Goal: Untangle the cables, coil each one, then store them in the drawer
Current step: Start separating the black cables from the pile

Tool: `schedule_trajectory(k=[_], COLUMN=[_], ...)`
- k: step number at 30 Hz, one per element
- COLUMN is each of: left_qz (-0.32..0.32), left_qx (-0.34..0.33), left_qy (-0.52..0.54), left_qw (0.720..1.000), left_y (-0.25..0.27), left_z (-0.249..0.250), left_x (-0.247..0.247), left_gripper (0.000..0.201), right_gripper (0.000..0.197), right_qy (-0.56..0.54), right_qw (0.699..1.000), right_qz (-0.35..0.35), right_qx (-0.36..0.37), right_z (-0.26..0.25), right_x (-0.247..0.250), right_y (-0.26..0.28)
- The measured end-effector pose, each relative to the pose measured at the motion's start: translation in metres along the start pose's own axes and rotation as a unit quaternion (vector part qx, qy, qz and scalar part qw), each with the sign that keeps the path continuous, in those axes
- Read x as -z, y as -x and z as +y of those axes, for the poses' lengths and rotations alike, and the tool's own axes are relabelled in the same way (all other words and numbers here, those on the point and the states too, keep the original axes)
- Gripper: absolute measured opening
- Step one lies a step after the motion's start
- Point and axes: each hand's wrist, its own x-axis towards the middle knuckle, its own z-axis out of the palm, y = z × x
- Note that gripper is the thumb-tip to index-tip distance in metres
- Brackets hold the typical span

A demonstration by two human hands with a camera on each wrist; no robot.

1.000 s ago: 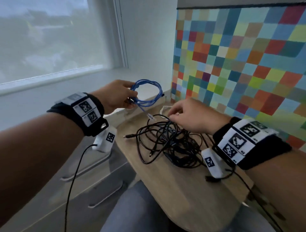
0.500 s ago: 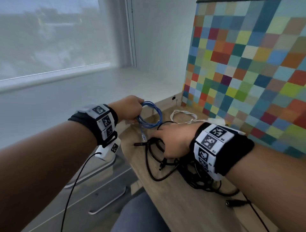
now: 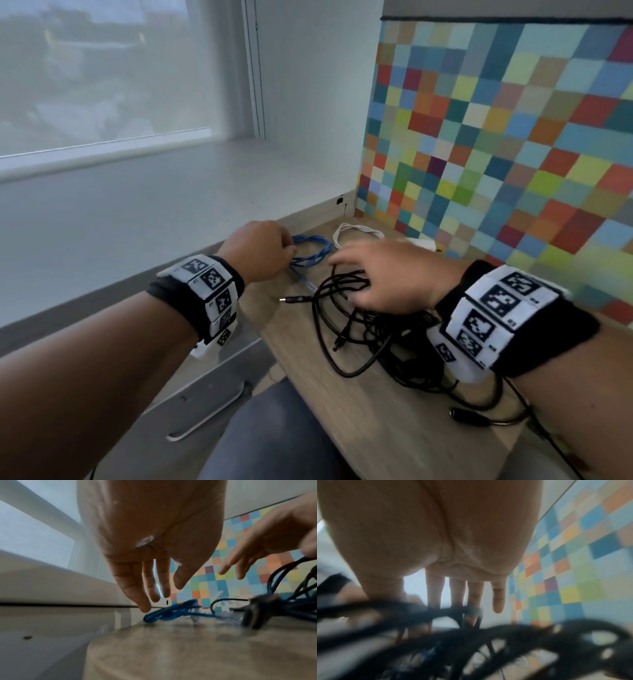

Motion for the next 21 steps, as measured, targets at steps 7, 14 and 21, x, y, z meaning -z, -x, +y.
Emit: schedule_trajectory(k=[7, 14, 21], left_qz=[0.086, -0.02, -0.031], left_qx=[-0.022, -0.124, -0.107], left_qy=[0.135, 0.181, 0.115], left_qw=[0.987, 0.975, 0.987], left_y=[0.046, 0.095, 0.099], left_z=[0.041, 0.106, 0.14], left_x=[0.027, 0.023, -0.007], left_gripper=[0.016, 0.033, 0.032], right_gripper=[0.007, 0.047, 0.081], right_qy=[-0.173, -0.183, -0.171], right_qw=[0.956, 0.946, 0.962], right_qz=[0.211, 0.151, 0.129], right_qx=[-0.104, -0.22, -0.17], right_z=[0.041, 0.054, 0.045], right_x=[0.026, -0.011, -0.044], right_y=[0.067, 0.123, 0.113])
